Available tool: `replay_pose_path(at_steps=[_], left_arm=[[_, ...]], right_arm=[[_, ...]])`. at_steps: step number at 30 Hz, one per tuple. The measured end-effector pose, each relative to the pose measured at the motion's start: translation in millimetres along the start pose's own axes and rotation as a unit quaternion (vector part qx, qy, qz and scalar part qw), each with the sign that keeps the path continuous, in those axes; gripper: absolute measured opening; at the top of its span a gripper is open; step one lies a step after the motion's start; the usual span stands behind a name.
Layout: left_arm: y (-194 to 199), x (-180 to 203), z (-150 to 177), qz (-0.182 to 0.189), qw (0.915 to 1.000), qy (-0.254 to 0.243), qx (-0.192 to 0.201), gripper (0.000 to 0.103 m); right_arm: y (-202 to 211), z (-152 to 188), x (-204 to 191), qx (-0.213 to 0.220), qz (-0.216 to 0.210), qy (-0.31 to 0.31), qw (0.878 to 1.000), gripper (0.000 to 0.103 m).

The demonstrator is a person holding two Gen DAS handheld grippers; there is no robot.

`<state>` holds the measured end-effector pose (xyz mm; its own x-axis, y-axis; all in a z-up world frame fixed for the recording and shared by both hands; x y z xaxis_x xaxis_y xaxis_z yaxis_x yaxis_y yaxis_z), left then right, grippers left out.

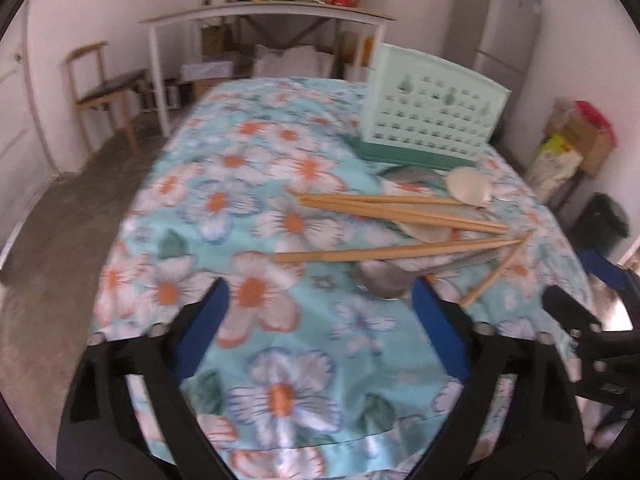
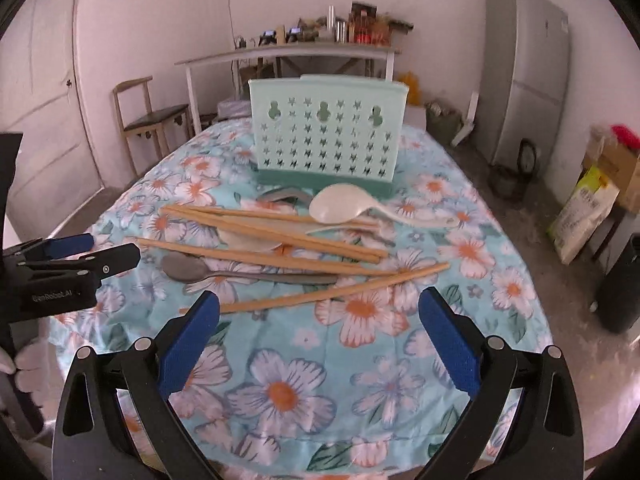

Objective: Organize utensils
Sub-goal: 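Lower the left gripper onto the metal spoon and close on it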

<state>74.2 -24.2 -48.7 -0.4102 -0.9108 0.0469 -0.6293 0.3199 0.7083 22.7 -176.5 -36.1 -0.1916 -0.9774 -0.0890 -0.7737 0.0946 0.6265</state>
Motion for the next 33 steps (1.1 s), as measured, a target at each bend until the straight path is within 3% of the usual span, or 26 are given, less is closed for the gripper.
replay_pose_path(at_steps=[8, 12, 20, 24, 28, 33], left_arm=[[-23, 5, 2, 0.109, 0.9931, 0.039, -0.018, 0.049], [-39, -3, 8, 0.131, 0.987, 0.082, -0.043, 0.034], [-55, -15, 10, 0.18, 0.9711, 0.151, -0.042, 0.026], [-61, -12, 8, 0.181, 0.9709, 0.154, -0.031, 0.021], [-63, -6, 7, 0.159, 0.9773, 0.138, -0.024, 0.016], [-58, -4, 9, 0.137, 0.9839, 0.112, -0.023, 0.012]], right_arm=[[-33, 13, 8, -0.039, -0.02, -0.018, 0.999, 0.097], [-51, 24, 8, -0.058, -0.038, -0.016, 0.997, 0.097], [-63, 31, 9, -0.065, -0.06, -0.022, 0.996, 0.097], [-62, 33, 11, -0.057, -0.065, -0.026, 0.996, 0.097], [-62, 32, 12, -0.059, -0.066, -0.029, 0.996, 0.097], [-60, 22, 13, -0.095, -0.065, -0.024, 0.993, 0.097]])
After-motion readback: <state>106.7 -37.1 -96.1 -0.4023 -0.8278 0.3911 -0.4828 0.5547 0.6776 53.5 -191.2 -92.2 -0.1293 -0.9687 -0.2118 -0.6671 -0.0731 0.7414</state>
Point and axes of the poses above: each gripper's, at about its wrist camera, not at the fingertips, and y roughly against the way its jaws point, x to its right, z to its underside, the point moved 2 cm from there along -y, roughly the way its jaws point, and after that the axes turned 9 degrees about -y, right-handed, at the moved point
